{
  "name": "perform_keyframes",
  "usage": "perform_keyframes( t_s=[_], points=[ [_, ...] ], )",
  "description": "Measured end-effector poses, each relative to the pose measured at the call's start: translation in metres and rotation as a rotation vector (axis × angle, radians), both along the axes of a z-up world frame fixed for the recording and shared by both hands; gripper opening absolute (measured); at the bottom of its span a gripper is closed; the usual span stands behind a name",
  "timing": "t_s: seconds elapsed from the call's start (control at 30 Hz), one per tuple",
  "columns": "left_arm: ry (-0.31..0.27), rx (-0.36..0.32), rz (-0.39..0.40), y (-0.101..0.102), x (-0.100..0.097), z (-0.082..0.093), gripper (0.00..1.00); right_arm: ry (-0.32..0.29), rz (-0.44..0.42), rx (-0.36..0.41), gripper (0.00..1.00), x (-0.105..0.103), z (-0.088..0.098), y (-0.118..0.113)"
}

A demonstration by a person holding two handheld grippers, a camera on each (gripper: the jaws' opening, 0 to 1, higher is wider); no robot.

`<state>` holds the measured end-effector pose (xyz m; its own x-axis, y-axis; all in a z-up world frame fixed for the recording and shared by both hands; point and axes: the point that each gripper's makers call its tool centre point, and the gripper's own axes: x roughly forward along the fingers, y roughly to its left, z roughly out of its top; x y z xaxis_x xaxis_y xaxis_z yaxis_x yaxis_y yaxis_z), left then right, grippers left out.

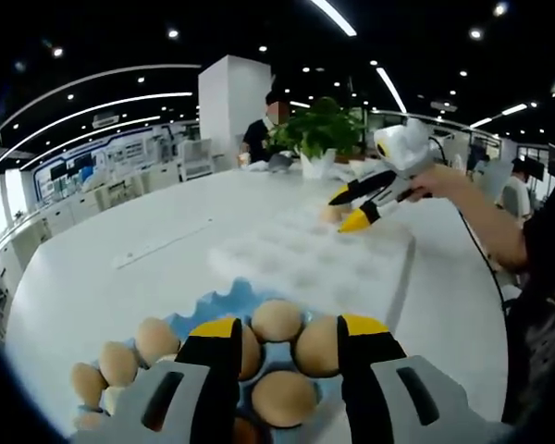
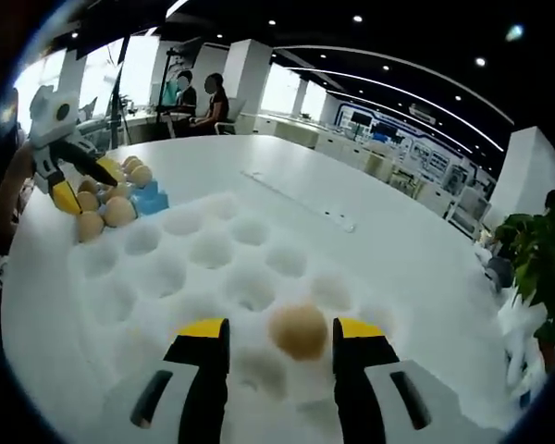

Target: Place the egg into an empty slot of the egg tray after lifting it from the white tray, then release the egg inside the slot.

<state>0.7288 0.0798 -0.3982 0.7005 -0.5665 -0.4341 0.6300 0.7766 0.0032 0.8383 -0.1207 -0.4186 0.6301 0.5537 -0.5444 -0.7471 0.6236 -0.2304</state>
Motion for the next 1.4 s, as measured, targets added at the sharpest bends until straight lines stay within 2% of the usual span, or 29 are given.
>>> perform_keyframes(
  t_s=[0.33,0.47,0.6,0.8,0.9,0.97,1.0,1.03,1.1,1.4],
  points=[
    [-0.001,-0.004,0.005,0.002,-0.001,0.0,0.41,-0.004,-0.017,0.024,0.42,0.006,0.006,-0.004],
    [-0.002,-0.007,0.005,0.002,-0.001,0.0,0.41,0.012,-0.017,0.01,0.4,0.006,0.001,-0.003],
    [-0.004,-0.011,0.007,0.002,-0.001,0.0,0.41,0.028,-0.023,0.033,0.37,0.007,0.0,-0.002],
    [-0.001,-0.016,0.007,0.003,-0.002,0.0,0.4,0.027,-0.034,0.014,0.33,0.007,-0.001,-0.004],
    [-0.001,-0.018,0.008,0.003,-0.002,0.0,0.39,0.01,-0.06,-0.022,0.32,0.011,-0.001,-0.01],
    [-0.001,-0.02,0.009,0.003,-0.003,0.0,0.39,0.024,-0.057,-0.011,0.29,0.008,-0.002,-0.008],
    [-0.001,-0.022,0.01,0.003,-0.004,0.0,0.39,0.05,-0.06,0.008,0.28,0.006,-0.004,-0.006],
    [0.0,-0.025,0.009,0.002,-0.005,0.0,0.39,0.038,-0.068,0.003,0.28,0.009,-0.003,-0.008],
    [0.001,-0.028,0.005,0.001,-0.006,-0.001,0.38,0.068,-0.095,0.026,0.28,0.007,-0.005,-0.008],
    [0.006,-0.028,0.006,0.0,-0.008,-0.001,0.38,0.09,-0.113,0.044,0.28,0.007,-0.005,-0.008]
  ],
)
